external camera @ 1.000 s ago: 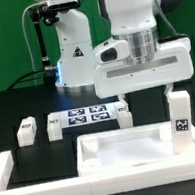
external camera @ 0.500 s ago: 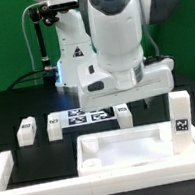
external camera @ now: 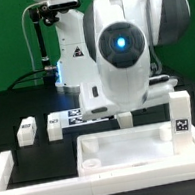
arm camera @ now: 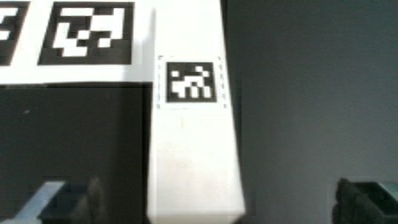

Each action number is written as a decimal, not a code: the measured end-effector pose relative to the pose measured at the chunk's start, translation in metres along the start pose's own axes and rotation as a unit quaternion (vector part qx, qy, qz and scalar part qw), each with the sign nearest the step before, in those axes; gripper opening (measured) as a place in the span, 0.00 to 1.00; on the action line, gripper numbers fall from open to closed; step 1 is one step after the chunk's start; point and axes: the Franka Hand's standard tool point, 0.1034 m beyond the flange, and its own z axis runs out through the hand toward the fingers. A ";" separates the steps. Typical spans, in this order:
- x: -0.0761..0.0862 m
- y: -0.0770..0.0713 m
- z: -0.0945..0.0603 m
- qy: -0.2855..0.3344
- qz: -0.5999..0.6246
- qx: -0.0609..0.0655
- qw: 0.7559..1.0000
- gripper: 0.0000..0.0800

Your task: Assemble desk

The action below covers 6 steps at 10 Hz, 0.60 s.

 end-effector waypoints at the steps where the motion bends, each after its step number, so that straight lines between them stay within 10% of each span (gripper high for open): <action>1: 0.007 0.001 -0.001 -0.001 0.001 0.000 1.000 0.81; 6: 0.008 0.006 0.018 -0.029 0.017 0.002 0.999 0.81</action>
Offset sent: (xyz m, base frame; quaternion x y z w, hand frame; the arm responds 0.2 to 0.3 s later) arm -0.0143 -0.0100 -0.0142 -0.0049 -0.0605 0.0239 0.9979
